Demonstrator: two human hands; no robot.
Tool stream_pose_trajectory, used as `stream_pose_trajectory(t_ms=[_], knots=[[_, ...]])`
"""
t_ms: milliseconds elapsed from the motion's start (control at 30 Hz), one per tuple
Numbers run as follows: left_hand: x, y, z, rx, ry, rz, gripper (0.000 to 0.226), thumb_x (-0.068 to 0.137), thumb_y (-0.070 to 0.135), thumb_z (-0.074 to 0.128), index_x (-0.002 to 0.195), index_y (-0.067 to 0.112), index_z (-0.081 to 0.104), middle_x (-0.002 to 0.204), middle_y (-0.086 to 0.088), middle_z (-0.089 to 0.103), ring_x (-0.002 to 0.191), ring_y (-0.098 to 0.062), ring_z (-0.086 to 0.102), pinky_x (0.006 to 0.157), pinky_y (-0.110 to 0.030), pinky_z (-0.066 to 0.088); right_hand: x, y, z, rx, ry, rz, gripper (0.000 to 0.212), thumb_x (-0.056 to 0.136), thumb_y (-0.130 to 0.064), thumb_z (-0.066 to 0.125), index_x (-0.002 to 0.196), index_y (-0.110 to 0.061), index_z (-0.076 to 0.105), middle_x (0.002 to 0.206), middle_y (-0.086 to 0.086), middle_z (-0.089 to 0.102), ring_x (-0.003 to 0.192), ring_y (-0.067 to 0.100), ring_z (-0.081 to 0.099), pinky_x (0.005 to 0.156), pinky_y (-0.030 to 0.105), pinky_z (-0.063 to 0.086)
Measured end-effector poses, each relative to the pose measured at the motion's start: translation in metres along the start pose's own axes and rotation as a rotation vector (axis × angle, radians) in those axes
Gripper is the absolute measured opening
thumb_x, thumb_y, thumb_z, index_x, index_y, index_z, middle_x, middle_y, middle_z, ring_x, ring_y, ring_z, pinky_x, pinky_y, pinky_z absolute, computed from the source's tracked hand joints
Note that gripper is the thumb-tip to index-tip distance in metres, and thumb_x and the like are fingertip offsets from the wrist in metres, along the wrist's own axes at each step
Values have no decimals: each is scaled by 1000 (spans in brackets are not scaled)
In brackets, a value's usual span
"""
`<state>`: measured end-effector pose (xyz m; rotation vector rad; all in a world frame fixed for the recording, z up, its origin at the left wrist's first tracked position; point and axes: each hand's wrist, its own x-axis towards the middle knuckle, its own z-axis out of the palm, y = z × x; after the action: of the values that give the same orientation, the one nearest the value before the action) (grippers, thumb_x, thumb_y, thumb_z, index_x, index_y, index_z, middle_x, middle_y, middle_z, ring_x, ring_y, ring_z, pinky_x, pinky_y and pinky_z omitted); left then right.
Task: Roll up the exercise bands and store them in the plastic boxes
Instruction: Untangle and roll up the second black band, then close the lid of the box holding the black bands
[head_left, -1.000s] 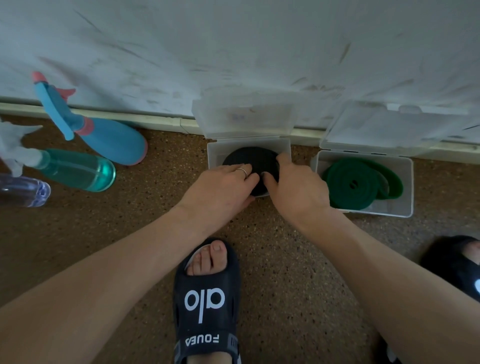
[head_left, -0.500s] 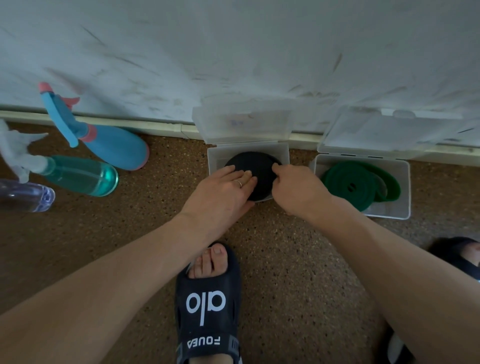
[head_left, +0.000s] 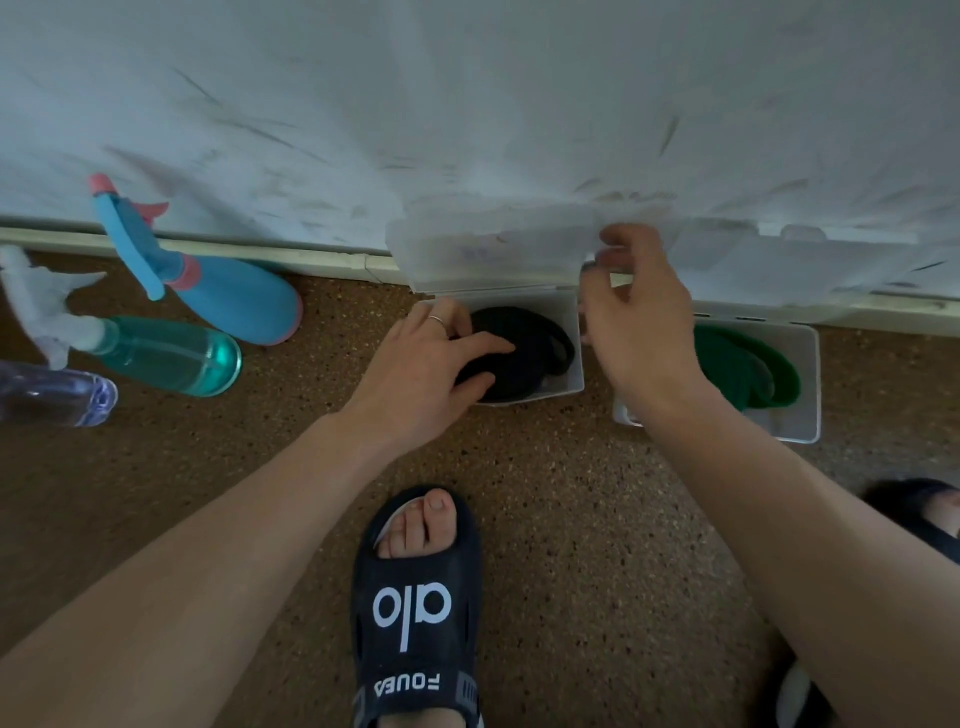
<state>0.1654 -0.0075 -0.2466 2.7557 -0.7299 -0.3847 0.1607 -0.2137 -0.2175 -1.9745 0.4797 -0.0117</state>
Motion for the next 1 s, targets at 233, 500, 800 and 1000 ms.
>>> stream_pose_trajectory(t_ms=[233, 500, 800, 1000], knots=[[-7, 7, 9, -146, 173, -396, 59, 73, 53, 82, 118, 29, 52, 118, 5, 34, 119, -24, 37, 92, -34, 29, 3, -2, 4, 335, -23, 166, 27, 108, -30, 38, 119, -30, 62, 121, 3, 63, 79, 18, 61, 63, 33, 50], [-19, -3, 28, -725, 150, -708, 113, 64, 47, 93, 147, 21, 21, 147, -2, 31, 141, -21, 33, 117, -49, 37, -6, 16, -1, -38, -141, 27, 14, 96, -30, 65, 84, -23, 61, 106, -5, 54, 92, 0, 55, 79, 13, 43], [-21, -29, -3, -328, 27, -282, 133, 58, 47, 95, 159, 33, 9, 164, 0, 12, 153, -22, 13, 121, -45, 24, -33, 41, 4, -215, -166, -79, 20, 90, -15, 74, 103, -22, 61, 120, -6, 51, 106, 12, 56, 95, 28, 51], [-3, -15, -2, 94, -84, -75, 122, 69, 63, 82, 160, 37, 6, 170, -10, 0, 155, -36, 8, 125, -51, 18, -33, 44, 7, -138, -153, -29, 32, 91, -15, 72, 118, -25, 59, 127, -3, 55, 113, 17, 60, 97, 41, 55]])
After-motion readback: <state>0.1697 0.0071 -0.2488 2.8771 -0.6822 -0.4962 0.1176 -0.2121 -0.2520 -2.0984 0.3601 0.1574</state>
